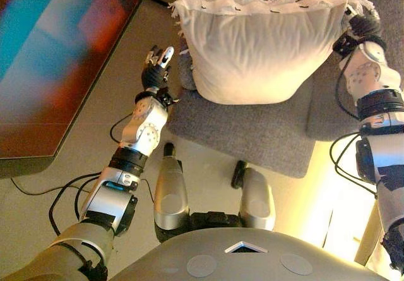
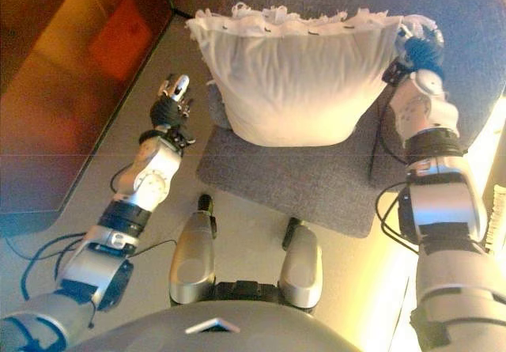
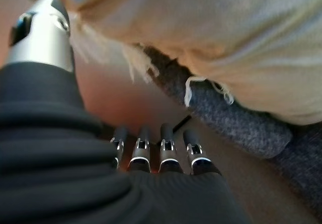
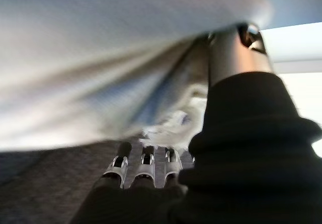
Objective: Pick up the cushion and take it to the sofa
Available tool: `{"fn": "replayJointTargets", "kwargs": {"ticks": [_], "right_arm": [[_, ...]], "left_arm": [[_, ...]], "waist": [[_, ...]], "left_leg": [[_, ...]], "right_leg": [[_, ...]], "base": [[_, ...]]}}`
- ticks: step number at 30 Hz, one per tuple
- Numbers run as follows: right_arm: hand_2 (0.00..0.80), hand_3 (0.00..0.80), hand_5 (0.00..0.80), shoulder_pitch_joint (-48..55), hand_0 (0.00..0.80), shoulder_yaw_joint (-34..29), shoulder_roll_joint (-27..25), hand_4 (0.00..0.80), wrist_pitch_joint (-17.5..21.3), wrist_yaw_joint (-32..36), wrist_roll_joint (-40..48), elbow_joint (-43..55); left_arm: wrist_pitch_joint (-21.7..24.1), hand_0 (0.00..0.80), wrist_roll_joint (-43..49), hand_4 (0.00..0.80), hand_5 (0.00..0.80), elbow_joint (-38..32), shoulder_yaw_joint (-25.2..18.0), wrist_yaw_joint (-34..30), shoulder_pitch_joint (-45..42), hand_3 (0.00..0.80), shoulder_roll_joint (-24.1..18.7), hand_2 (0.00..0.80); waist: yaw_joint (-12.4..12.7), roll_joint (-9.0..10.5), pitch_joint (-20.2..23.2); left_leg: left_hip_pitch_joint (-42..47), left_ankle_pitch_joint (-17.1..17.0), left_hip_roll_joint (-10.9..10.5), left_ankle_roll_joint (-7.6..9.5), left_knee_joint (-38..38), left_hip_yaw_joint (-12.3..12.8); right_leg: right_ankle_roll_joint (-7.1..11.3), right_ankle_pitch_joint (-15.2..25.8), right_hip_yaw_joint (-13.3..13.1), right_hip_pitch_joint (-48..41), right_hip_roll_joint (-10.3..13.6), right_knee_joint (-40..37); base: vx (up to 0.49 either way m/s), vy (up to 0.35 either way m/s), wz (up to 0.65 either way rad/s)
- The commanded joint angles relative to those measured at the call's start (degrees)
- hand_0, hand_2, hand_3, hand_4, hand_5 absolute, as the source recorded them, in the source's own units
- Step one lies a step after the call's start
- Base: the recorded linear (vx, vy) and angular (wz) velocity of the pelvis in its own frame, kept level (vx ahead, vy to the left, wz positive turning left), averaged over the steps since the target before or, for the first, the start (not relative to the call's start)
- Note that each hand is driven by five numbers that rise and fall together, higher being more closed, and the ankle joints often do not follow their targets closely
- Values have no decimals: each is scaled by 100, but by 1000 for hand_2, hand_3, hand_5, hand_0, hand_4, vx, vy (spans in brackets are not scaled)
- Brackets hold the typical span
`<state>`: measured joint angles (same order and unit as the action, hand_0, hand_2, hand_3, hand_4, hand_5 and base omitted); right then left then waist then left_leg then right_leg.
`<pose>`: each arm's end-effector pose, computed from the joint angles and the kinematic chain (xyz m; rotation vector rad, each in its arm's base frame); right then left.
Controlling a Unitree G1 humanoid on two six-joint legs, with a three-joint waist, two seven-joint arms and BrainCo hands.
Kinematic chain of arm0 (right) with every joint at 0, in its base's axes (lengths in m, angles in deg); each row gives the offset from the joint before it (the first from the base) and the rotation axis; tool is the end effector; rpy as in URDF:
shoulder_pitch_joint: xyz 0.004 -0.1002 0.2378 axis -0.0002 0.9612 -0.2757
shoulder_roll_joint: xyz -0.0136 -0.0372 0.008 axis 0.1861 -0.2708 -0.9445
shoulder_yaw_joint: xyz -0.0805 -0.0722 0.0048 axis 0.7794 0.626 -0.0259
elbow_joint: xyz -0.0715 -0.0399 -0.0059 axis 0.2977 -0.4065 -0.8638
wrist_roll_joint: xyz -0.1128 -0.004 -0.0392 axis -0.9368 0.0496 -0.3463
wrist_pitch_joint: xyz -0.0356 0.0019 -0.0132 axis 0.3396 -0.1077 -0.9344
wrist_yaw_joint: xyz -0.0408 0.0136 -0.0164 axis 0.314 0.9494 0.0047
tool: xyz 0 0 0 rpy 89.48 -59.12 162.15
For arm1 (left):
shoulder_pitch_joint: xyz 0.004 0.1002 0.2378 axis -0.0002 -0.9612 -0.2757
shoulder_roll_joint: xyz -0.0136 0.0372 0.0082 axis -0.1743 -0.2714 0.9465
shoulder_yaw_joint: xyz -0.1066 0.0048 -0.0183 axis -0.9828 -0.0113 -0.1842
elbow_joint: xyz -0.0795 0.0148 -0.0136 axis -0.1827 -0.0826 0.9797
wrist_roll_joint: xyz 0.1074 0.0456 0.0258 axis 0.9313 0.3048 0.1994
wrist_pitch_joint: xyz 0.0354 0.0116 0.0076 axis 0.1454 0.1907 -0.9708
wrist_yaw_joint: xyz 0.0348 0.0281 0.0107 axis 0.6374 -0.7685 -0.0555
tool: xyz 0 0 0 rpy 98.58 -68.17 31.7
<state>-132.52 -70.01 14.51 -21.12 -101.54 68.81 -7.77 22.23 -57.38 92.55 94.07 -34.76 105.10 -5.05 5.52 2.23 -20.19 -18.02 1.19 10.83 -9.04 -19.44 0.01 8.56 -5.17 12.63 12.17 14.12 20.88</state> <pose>0.3602 -0.2842 0.1826 0.2521 0.0410 -0.5446 0.3020 0.1480 0.0748 -0.4713 0.1059 0.1048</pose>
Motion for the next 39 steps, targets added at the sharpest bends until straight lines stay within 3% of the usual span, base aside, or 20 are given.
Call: {"fn": "replayJointTargets", "kwargs": {"ticks": [1,6,13,18,25,27,28,30,35,39], "right_arm": [[0,0,0,-455,0,-168,-365,0,576,-183,294,20],[0,0,0,-506,0,-300,-612,0,675,-676,378,-79],[0,0,0,-398,0,-128,-739,0,459,-370,-70,-25],[0,0,0,273,0,-203,-572,0,507,-247,-336,851],[0,0,0,1927,0,-353,262,0,638,398,-483,2746],[0,0,0,2722,0,-413,638,0,974,880,-481,3285],[0,0,0,3089,0,-469,802,0,913,1113,-492,3447],[0,0,0,3684,0,-440,1076,0,1116,1439,-655,3638],[0,0,0,4825,0,-319,1590,0,1197,2163,-1116,3791],[0,0,0,5324,0,-157,1917,0,1268,2324,-1320,3743]], "left_arm": [[216,0,-24,0,0,-522,127,-174,-262,0,-185,0],[83,0,-70,0,0,-669,184,-240,-556,0,-285,0],[-79,0,-228,0,0,-814,218,-423,-914,0,-366,0],[-195,0,-418,0,0,-1044,91,-635,-1275,0,-407,0],[-192,0,-398,0,0,-1420,-171,-986,-1731,0,-364,0],[-149,0,-279,0,0,-1459,-289,-1096,-1877,0,-302,0],[-123,0,-240,0,0,-1441,-317,-1185,-1943,0,-268,0],[-133,0,-72,0,0,-1447,-381,-1325,-2059,0,-182,0],[-258,0,13,0,0,-1572,-579,-1721,-2489,0,-76,0],[-116,0,187,0,0,-1584,-669,-2143,-2915,0,-73,0]], "waist": [[213,126,915],[284,155,1231],[307,99,1595],[205,59,1716],[-73,46,1728],[-180,32,1737],[-217,27,1753],[-294,17,1780],[-411,-13,1851],[-447,-19,1855]], "left_leg": [[166,-620,319,-172,602,83],[592,-758,316,-175,1122,219],[1014,-691,232,-111,1334,330],[1308,-634,155,-32,1510,476],[1599,-502,26,114,1633,714],[1699,-502,-15,174,1741,811],[1737,-506,-35,197,1786,845],[1835,-507,-96,249,1903,904],[1964,-494,-222,325,2060,1015],[2029,-494,-315,351,2153,1106]], "right_leg": [[-9,541,-16,-464,-20,-973],[5,654,129,-938,-131,-1530],[53,717,174,-1311,-80,-1787],[92,777,184,-1490,-24,-1935],[102,922,42,-1470,-34,-2058],[109,962,10,-1449,-52,-2076],[113,981,18,-1443,-54,-2085],[125,1023,37,-1440,-66,-2123],[135,1102,74,-1431,-93,-2213],[146,1217,135,-1445,-124,-2363]], "base": [[115,-7,11],[137,12,12],[120,47,13],[47,46,-9],[-29,24,-11],[-43,8,-16],[-44,-2,-17],[-49,-10,-15],[-68,-5,-8],[-89,-4,-7]]}}
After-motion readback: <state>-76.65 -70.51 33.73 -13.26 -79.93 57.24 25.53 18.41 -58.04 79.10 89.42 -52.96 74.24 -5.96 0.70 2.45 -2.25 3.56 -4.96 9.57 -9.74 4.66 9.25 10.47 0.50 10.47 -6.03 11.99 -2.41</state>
